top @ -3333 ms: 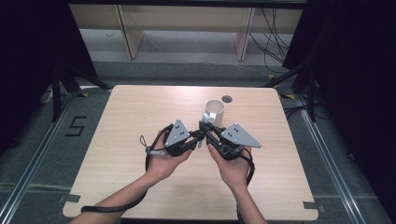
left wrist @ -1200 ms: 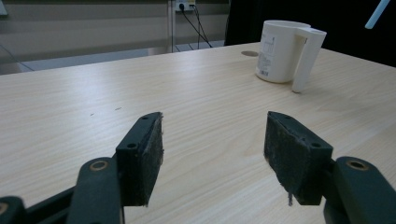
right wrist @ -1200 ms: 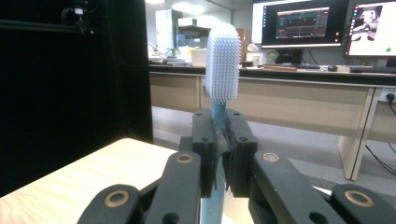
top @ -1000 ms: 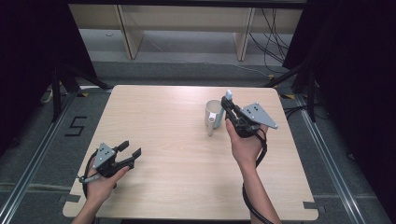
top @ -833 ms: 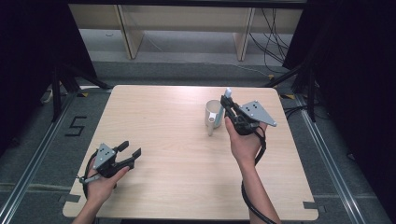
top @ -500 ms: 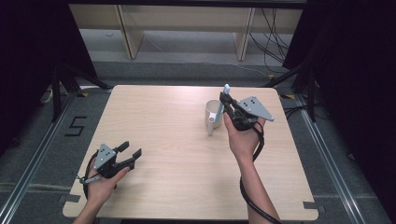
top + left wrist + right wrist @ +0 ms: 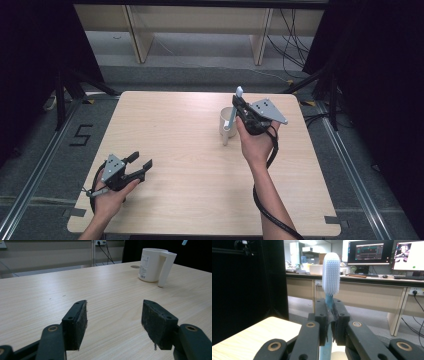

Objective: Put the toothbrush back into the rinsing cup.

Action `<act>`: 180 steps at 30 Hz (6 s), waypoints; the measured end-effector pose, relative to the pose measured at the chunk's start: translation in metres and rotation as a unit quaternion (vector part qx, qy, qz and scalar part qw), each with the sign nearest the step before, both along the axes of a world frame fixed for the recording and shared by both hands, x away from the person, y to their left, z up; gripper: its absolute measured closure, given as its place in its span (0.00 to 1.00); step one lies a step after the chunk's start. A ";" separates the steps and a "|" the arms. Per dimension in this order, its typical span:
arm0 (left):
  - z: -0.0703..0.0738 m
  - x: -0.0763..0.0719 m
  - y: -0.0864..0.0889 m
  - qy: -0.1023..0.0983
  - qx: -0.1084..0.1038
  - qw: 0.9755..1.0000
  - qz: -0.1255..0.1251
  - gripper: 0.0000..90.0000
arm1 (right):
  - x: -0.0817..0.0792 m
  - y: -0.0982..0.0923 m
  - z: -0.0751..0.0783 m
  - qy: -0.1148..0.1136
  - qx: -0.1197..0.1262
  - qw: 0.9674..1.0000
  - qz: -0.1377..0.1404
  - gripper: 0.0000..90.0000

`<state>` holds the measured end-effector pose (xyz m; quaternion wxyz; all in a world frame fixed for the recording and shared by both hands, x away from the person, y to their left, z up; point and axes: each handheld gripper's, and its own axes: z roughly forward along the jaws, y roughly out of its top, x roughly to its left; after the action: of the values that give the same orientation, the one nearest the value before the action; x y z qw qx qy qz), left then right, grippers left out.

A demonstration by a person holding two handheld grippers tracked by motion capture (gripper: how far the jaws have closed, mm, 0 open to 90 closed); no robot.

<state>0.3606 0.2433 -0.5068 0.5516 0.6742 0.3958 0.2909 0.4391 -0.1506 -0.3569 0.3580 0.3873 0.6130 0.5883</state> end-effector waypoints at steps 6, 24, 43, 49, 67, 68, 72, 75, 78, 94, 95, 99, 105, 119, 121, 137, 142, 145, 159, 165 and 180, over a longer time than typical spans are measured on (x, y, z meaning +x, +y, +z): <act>0.000 0.000 0.000 -0.001 0.001 1.000 0.001 0.41 | 0.004 0.001 0.000 -0.003 0.003 1.000 -0.004 0.94; 0.001 0.000 0.000 0.000 0.001 1.000 0.002 0.41 | 0.014 0.010 -0.003 0.016 -0.011 1.000 -0.007 0.94; 0.000 0.000 0.000 0.000 0.000 1.000 0.001 0.41 | 0.022 0.013 -0.011 0.021 -0.014 1.000 -0.010 0.94; -0.001 0.000 0.000 0.002 0.000 1.000 0.000 0.41 | 0.023 0.014 -0.013 0.028 -0.009 1.000 -0.011 0.94; -0.001 0.000 0.000 0.002 -0.002 1.000 0.000 0.41 | 0.028 0.014 -0.025 0.037 -0.022 0.999 -0.014 0.94; -0.001 0.000 0.000 0.002 -0.003 1.000 -0.001 0.41 | 0.029 0.015 -0.026 0.039 -0.020 0.999 -0.015 0.94; -0.001 0.000 0.000 0.002 -0.001 1.000 0.000 0.41 | 0.031 0.016 -0.031 0.042 -0.023 0.999 -0.009 0.94; -0.003 0.001 -0.001 -0.002 -0.006 1.000 -0.003 0.41 | 0.031 0.017 -0.035 0.046 -0.024 0.999 -0.013 0.94; -0.002 0.000 -0.001 0.004 -0.002 1.000 0.000 0.41 | 0.031 0.016 -0.038 0.050 -0.029 0.998 -0.013 0.94; -0.002 0.000 -0.001 0.005 -0.006 1.000 -0.001 0.41 | 0.032 0.018 -0.059 0.068 -0.043 0.997 -0.013 0.94; -0.003 0.002 -0.001 -0.003 -0.013 1.000 -0.005 0.41 | 0.031 0.019 -0.061 0.075 -0.038 0.996 -0.011 0.94; -0.001 0.000 0.000 0.004 -0.009 1.000 -0.001 0.41 | 0.033 0.019 -0.066 0.075 -0.048 0.996 -0.010 0.94; -0.002 0.000 -0.001 0.005 -0.009 1.000 -0.002 0.41 | 0.033 0.019 -0.073 0.082 -0.051 0.995 -0.011 0.94; -0.003 0.002 -0.001 -0.003 -0.014 1.000 -0.004 0.41 | 0.033 0.019 -0.086 0.095 -0.048 0.994 -0.015 0.88; -0.002 0.000 0.000 0.006 -0.010 1.000 -0.001 0.41 | 0.033 0.018 -0.086 0.094 -0.052 0.994 -0.011 0.81; -0.003 0.000 0.002 0.007 -0.011 1.000 0.003 0.41 | 0.020 0.001 -0.092 0.142 -0.082 0.986 0.006 0.49; -0.003 -0.001 0.003 0.007 -0.013 1.000 0.005 0.41 | 0.008 -0.021 -0.094 0.152 -0.112 0.982 0.023 0.48; -0.004 -0.001 0.004 0.009 -0.014 1.000 0.008 0.41 | -0.003 -0.034 -0.095 0.171 -0.117 0.978 0.026 0.48; -0.007 -0.001 0.008 0.004 -0.020 1.000 0.014 0.41 | -0.054 -0.092 -0.114 0.203 -0.119 0.972 0.001 0.48; -0.008 -0.001 0.010 0.007 -0.017 1.000 0.021 0.41 | -0.073 -0.109 -0.124 0.193 -0.098 0.976 -0.012 0.48; -0.010 -0.002 0.011 0.008 -0.021 1.000 0.019 0.40 | -0.118 -0.130 -0.145 0.179 -0.090 0.979 -0.036 0.49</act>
<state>0.3581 0.2539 -0.5167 0.5564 0.6572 0.4190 0.2879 0.3213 -0.2804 -0.5022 0.2963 0.4742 0.7036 0.4385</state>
